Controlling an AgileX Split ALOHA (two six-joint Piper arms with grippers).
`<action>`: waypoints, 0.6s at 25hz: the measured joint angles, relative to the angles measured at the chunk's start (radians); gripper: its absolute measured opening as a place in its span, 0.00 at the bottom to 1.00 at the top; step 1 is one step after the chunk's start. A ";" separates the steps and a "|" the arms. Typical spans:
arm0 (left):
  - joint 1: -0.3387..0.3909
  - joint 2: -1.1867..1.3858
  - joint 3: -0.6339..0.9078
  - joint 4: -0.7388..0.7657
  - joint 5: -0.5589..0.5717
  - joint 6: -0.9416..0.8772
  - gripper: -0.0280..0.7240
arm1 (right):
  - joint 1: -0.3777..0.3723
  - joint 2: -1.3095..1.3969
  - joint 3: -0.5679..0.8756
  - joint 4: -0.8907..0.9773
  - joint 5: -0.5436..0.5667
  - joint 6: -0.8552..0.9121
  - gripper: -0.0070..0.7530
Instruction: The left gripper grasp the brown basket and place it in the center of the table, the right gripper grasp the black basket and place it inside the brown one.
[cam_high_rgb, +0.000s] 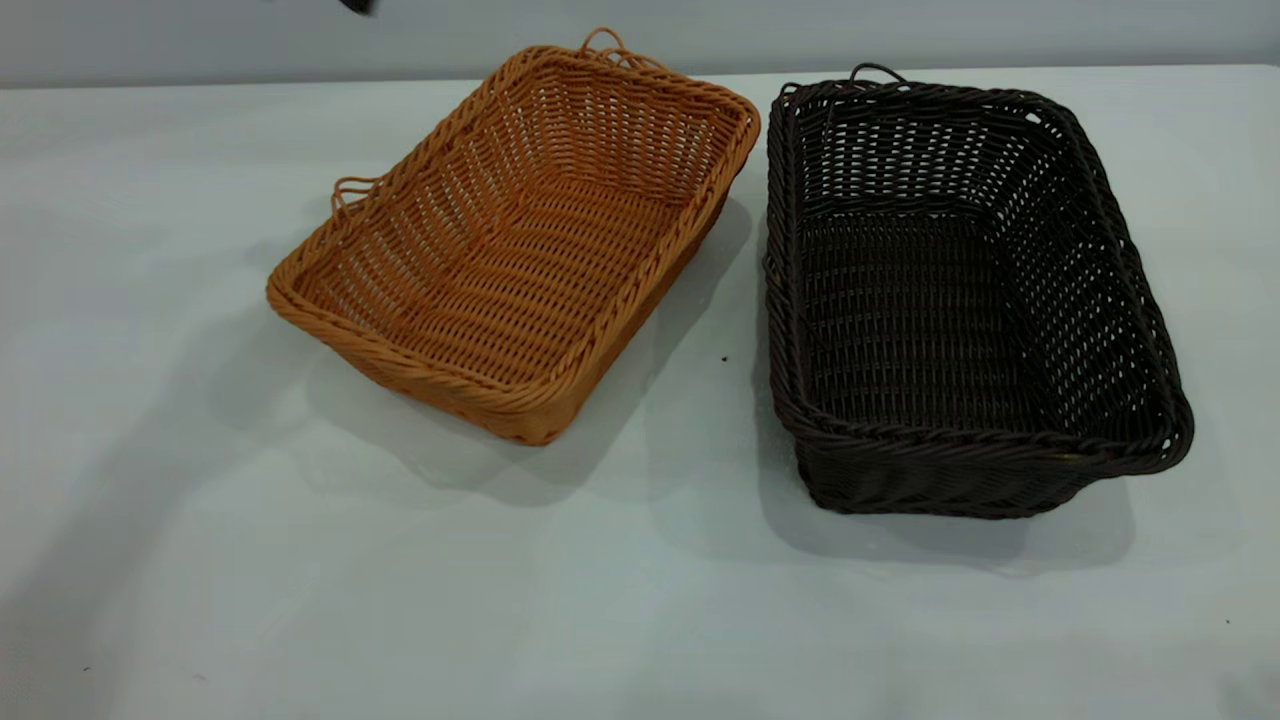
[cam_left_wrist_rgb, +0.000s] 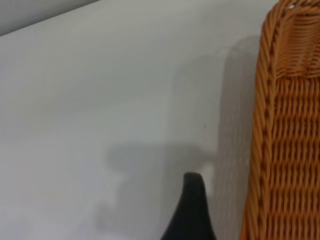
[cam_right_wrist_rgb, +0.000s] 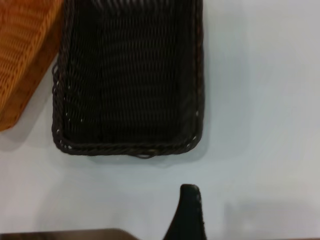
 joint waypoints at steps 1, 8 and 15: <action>-0.007 0.036 -0.024 0.000 0.001 0.004 0.80 | 0.000 0.044 0.000 0.019 -0.009 0.000 0.76; -0.044 0.236 -0.155 -0.001 0.001 0.032 0.80 | 0.000 0.281 0.000 0.168 -0.032 -0.034 0.76; -0.060 0.367 -0.207 -0.003 -0.007 0.053 0.75 | 0.000 0.463 -0.001 0.404 -0.048 -0.124 0.76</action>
